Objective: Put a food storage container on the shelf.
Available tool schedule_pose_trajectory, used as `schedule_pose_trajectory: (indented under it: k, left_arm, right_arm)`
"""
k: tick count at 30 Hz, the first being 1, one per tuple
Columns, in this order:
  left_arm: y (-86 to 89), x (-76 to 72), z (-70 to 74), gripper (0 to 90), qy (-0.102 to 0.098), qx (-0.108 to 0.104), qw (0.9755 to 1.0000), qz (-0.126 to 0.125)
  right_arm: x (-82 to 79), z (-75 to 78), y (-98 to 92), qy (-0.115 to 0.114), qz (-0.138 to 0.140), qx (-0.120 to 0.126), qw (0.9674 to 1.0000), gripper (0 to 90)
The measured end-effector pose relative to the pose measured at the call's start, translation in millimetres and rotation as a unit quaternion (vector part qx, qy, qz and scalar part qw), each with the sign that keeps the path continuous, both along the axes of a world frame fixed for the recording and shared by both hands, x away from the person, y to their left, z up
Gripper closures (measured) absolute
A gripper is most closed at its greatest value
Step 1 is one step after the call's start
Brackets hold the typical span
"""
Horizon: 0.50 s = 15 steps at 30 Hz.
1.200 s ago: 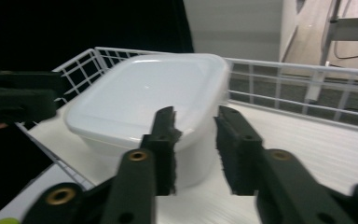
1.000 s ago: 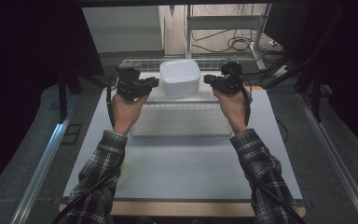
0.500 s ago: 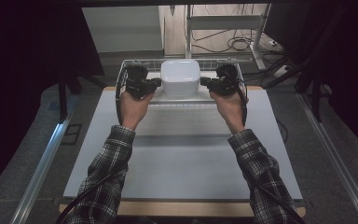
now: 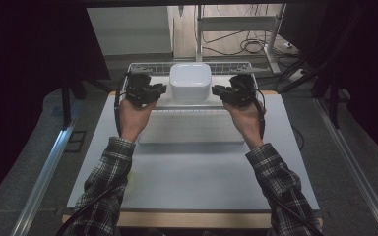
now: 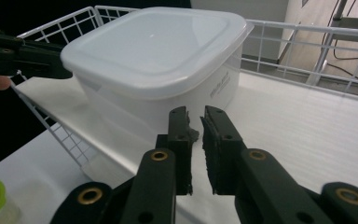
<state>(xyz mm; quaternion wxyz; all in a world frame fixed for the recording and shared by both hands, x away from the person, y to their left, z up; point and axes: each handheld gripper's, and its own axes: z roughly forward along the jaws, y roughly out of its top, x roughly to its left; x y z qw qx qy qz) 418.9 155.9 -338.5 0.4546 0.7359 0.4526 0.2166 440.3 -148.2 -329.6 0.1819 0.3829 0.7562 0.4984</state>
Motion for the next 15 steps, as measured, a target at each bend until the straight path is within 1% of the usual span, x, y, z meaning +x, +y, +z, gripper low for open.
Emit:
schedule_pose_trajectory:
  k: [1, 2, 3, 4, 5, 6, 8, 9, 10, 11, 12, 13, 15]
  left_arm:
    - [1.7, -3.7, -0.8, 73.7, -0.002, -0.001, 1.0, -0.002]
    - [3.4, -7.5, -1.3, 73.7, -0.003, -0.002, 1.0, -0.006]
    - [4.7, -11.4, -1.9, 71.0, -0.006, -0.006, 0.9999, -0.009]
    - [5.9, -15.1, -2.3, 71.0, -0.008, -0.007, 0.9999, -0.013]
    - [7.0, -22.3, -3.3, 68.6, -0.01, -0.009, 0.9997, -0.019]
    - [7.0, -22.3, -3.3, 67.5, -0.01, -0.009, 0.9997, -0.019]
    - [8.4, -29.9, -5.2, 66.6, -0.012, -0.009, 0.9995, -0.027]
    - [9.6, -34.9, -6.6, 65.9, -0.011, -0.011, 0.9993, -0.033]
    - [10.7, -42.4, -9.6, 63.5, -0.011, -0.02, 0.9989, -0.041]
    - [10.7, -42.4, -9.6, 62.9, -0.011, -0.02, 0.9989, -0.041]
    - [11.7, -46.9, -11.5, 61.8, -0.011, -0.021, 0.9987, -0.045]
    - [12.8, -51.7, -13.6, 61.8, -0.012, -0.023, 0.9986, -0.047]
    - [15.0, -60.4, -19.0, 60.8, -0.009, -0.029, 0.9979, -0.056]
  right_arm:
    - [-5.4, -1.1, -2.2, 0.0, 0.007, 0.0, 1.0, 77.0]
    - [-5.4, -1.1, -2.2, 0.0, 0.007, 0.0, 1.0, 77.0]
    - [-10.2, -2.6, -3.6, 0.0, 0.011, 0.0, 0.9999, 74.0]
    - [-10.2, -2.6, -3.6, 0.0, 0.011, 0.0, 0.9999, 74.0]
    - [-14.5, -4.4, -4.7, -0.002, 0.016, -0.003, 0.9999, 71.2]
    - [-14.5, -4.4, -4.7, -0.002, 0.016, -0.003, 0.9999, 71.2]
    - [-18.9, -6.5, -5.6, -0.001, 0.02, -0.003, 0.9998, 68.3]
    - [-21.1, -7.7, -6.0, 0.0, 0.023, -0.002, 0.9997, 66.8]
    - [-26.6, -11.0, -6.9, 0.0, 0.029, -0.003, 0.9996, 64.1]
    - [-26.6, -11.0, -6.9, 0.0, 0.029, -0.003, 0.9996, 64.1]
    - [-31.4, -13.8, -7.8, 0.001, 0.034, -0.002, 0.9994, 61.9]
    - [-31.4, -13.8, -7.8, 0.001, 0.034, -0.002, 0.9994, 61.9]
    - [-37.2, -17.1, -8.8, 0.004, 0.04, -0.001, 0.9992, 59.8]
